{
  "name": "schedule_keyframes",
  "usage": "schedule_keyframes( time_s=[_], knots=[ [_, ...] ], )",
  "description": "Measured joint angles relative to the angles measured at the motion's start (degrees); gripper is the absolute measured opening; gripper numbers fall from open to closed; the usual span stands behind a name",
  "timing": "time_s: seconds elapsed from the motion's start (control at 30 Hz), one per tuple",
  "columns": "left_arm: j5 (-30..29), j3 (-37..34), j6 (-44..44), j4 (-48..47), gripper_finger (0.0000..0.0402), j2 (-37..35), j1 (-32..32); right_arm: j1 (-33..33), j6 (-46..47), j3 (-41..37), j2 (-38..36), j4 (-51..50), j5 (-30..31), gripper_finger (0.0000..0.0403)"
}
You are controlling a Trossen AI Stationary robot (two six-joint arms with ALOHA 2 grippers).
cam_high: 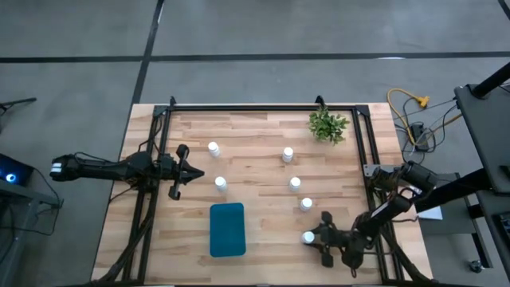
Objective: Pick and place pill bottles into a basket
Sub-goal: Put the white pill bottle into the blue bin
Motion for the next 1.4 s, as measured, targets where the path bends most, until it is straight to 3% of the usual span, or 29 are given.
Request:
schedule_keyframes(
  time_s=[0.47,0.77,0.9,1.23,1.4],
  knots=[
    [-0.51,0.0,-3.26,0.01,0.0,0.74,0.02,-8.22,-26.46,2.49,-9.37,-0.74,-2.48,0.0146],
    [-3.3,-0.01,-3.27,0.23,0.0,2.02,0.02,-15.28,-40.15,8.55,-15.1,-16.52,-2.35,0.0145],
    [-3.3,-0.02,-3.24,1.98,0.0004,2.12,0.02,-18.44,-45.65,10.8,-15.25,-18.28,-2.31,0.0145],
    [-5.76,-0.01,-3.14,4.83,0.0094,3.74,0.02,-24.53,-54.22,13.02,-15.13,-18.26,-1.81,0.0139],
    [-10.83,-0.02,-4.95,8.25,0.0135,5.55,0.02,-27.5,-61.24,14.43,-15.13,-18.28,5.91,0.0139]
  ],
)
